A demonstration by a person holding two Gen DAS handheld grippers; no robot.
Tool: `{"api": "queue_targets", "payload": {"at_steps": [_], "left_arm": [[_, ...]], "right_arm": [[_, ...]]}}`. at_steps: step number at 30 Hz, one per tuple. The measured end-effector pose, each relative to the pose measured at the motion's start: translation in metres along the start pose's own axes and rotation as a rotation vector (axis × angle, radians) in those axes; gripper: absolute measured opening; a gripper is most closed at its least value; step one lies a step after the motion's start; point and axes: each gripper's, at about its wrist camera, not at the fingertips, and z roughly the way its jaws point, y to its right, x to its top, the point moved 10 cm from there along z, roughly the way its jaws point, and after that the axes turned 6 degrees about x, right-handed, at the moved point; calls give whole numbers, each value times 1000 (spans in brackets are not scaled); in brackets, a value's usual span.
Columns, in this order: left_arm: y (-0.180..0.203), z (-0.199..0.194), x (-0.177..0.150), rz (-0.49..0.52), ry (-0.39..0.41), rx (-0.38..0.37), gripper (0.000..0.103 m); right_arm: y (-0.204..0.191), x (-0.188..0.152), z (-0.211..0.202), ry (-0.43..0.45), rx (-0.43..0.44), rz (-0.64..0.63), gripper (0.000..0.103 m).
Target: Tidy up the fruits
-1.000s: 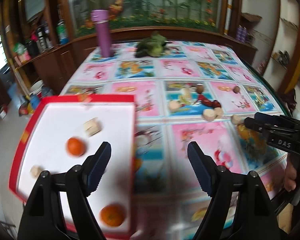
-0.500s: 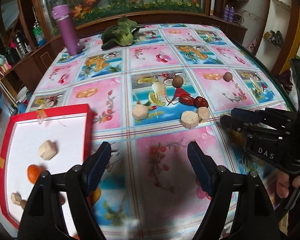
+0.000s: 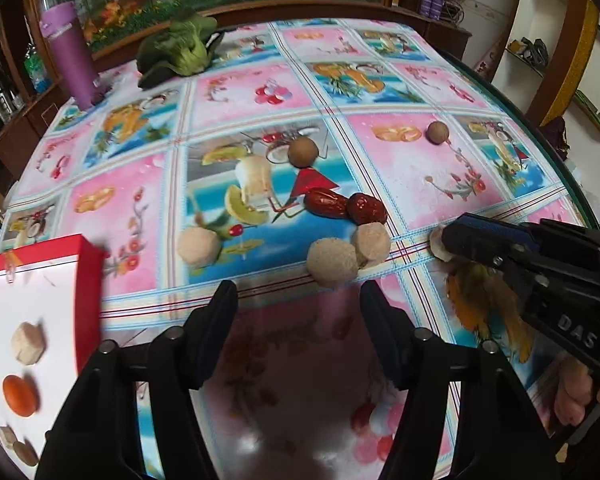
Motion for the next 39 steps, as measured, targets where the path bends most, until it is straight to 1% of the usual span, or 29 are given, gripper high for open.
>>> {"api": "queue_targets", "payload": {"at_steps": [2, 4, 6, 8, 10, 13, 16, 17, 18, 19, 20, 22, 24, 27, 28, 30, 33, 36, 39], "left_arm": [[4, 2, 1, 12, -2, -8, 65], [6, 2, 3, 18, 0, -13, 65], [6, 4, 5, 19, 1, -15, 65], [5, 8, 6, 18, -1, -13, 65], [5, 11, 7, 17, -2, -18, 62], [7, 11, 8, 32, 5, -18, 60], [9, 12, 10, 36, 12, -22, 58], [9, 12, 11, 37, 13, -23, 57], [10, 12, 12, 38, 16, -25, 53], [12, 12, 13, 44, 21, -29, 50], [13, 12, 14, 46, 23, -30, 49], [14, 13, 14, 48, 29, -31, 46], [14, 12, 15, 47, 34, -31, 43], [11, 12, 14, 31, 36, -28, 33], [10, 11, 13, 23, 34, -31, 31], [7, 10, 11, 1, 27, -46, 31], [5, 6, 5, -18, 19, -47, 31], [2, 0, -2, -48, 15, -57, 31], [-2, -12, -8, -65, 28, -47, 31]], "right_arm": [[2, -3, -1, -1, -23, -22, 17], [6, -4, -1, -8, -42, -28, 18], [7, -7, -1, -22, -38, -31, 24], [7, -8, -3, -16, -45, -44, 42], [6, -8, -4, -2, -56, -65, 49], [2, -7, -3, 7, -81, -107, 49], [5, -5, 4, -3, -112, -113, 48], [7, -5, 7, -10, -118, -105, 46], [9, -5, 9, -18, -122, -95, 42], [11, -5, 12, -28, -126, -88, 33], [12, -5, 13, -28, -137, -91, 27], [11, -4, 16, -31, -143, -104, 22], [9, -4, 17, -31, -155, -121, 21], [8, -5, 16, -23, -165, -133, 21], [8, -5, 16, -23, -163, -131, 21], [8, -5, 15, -21, -154, -120, 21], [8, -5, 12, -14, -143, -101, 21], [4, -2, 4, 18, -138, -92, 21], [-3, 0, -4, 47, -118, -83, 21]]}}
